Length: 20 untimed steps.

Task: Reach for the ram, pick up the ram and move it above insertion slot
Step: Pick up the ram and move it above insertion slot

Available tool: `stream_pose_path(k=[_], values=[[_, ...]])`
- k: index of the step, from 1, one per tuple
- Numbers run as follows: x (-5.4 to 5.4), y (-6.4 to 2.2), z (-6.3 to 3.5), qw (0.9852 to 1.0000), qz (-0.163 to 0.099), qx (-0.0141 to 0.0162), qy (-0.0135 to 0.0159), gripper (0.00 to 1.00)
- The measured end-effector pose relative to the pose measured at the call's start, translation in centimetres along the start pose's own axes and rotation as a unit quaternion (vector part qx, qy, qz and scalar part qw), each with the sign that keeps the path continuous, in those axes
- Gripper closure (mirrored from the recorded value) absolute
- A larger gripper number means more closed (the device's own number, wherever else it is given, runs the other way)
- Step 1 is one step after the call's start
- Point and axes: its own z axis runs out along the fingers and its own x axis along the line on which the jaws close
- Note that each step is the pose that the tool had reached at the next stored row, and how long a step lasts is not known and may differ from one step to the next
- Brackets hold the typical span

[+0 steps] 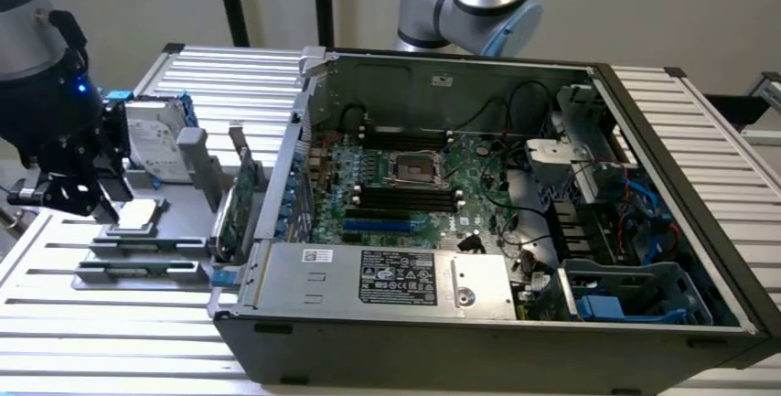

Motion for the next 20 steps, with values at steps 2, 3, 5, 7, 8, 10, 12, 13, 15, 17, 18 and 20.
stream_pose_path(k=[2, 3, 5, 7, 8, 10, 12, 13, 15, 17, 18, 20], values=[[0.1, 0.0, 0.36, 1.0, -0.002, 0.0, 0.0001, 0.64], [0.2, 0.01, 0.55, 1.0, -0.003, 0.0001, 0.0, 0.64], [0.3, 0.01, 0.91, 1.0, -0.004, 0.0001, 0.0001, 0.64], [0.4, 0.02, 1.29, 1.0, -0.006, 0.0001, 0.0002, 0.64], [0.5, 0.02, 1.46, 1.0, -0.006, 0.0, 0.0002, 0.64], [0.6, 0.03, 1.82, 1.0, -0.008, 0.0001, 0.0002, 0.64], [0.7, 0.04, 2.19, 1.0, -0.01, 0.0001, 0.0003, 0.64], [0.7, 0.04, 2.37, 0.9999, -0.01, 0.0001, 0.0003, 0.64], [0.8, 0.04, 2.73, 0.9999, -0.012, 0.0001, 0.0003, 0.64], [0.9, 0.03, 3.1, 0.9999, -0.013, 0.0002, 0.0003, 0.64], [0.9, 0.04, 3.28, 0.9999, -0.013, 0.0001, 0.0002, 0.64], [1.0, 0.03, 3.65, 0.9999, -0.014, 0.0001, 0.0002, 0.64]])
